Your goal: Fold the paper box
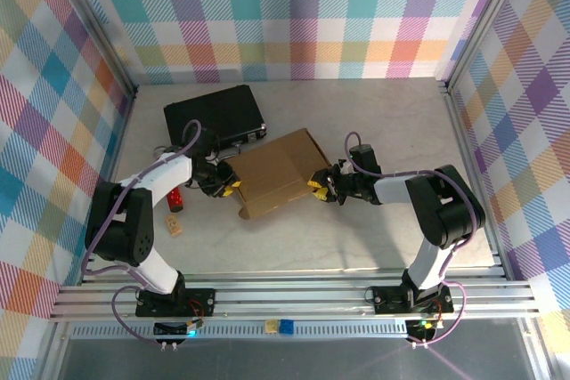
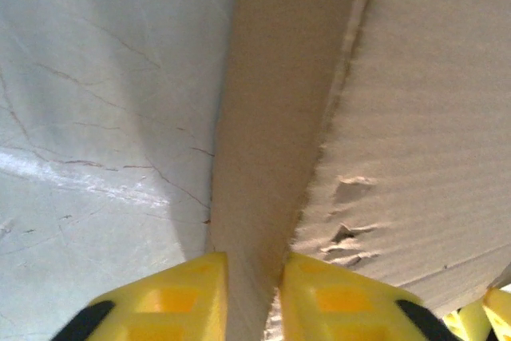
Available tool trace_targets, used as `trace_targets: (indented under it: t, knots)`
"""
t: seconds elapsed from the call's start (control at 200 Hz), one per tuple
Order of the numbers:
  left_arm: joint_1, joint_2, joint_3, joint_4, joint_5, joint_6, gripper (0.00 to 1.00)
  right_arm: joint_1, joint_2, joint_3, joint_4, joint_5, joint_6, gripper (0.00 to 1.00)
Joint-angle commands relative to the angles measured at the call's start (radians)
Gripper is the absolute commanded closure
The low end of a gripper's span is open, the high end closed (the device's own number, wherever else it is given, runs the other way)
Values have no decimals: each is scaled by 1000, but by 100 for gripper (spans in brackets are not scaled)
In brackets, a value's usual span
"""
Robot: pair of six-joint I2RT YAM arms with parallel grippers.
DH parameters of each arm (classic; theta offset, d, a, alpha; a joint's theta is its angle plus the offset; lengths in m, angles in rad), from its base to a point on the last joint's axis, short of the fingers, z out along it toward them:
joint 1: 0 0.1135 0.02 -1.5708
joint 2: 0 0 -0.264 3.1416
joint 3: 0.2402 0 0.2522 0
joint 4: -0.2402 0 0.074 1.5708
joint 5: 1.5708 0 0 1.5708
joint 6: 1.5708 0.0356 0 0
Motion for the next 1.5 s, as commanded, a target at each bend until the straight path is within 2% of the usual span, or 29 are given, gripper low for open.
trace_targets:
  t: [0.0,0.095,0.195,0.24,0.365,0.485,0.575,0.695,0.86,1.01,1.145,1.35,1.495]
  knots:
    - [-19,29,-21,-75,-86,23,83,5,1,21,-39,5,-18,67]
    - [-28,36,-27,-71,-93,28,84,5,-2,26,-45,8,-17,67]
    - [-32,45,-29,-71,-90,32,100,4,-18,32,-66,22,-31,66]
    - [-32,44,-25,-76,-84,33,100,2,-35,41,-94,30,-50,59]
    - [-27,30,45,-147,-43,55,100,-21,-110,95,-224,46,-148,29]
    - [-10,43,161,-270,23,118,100,-78,-165,164,-415,33,-271,19]
    - [4,68,231,-353,79,163,100,-143,-199,171,-480,4,-301,16]
    - [18,85,257,-394,147,186,100,-221,-207,167,-451,-95,-299,11]
    - [32,97,262,-406,198,198,100,-255,-61,276,-592,-216,-417,9]
    - [53,99,264,-415,220,209,100,-281,-20,300,-617,-237,-477,8]
    - [68,105,263,-410,240,210,100,-298,68,360,-759,-241,-600,4]
    - [82,120,261,-416,242,228,100,-349,37,379,-806,-190,-669,4]
    - [97,128,259,-418,271,236,100,-351,99,434,-806,-212,-677,5]
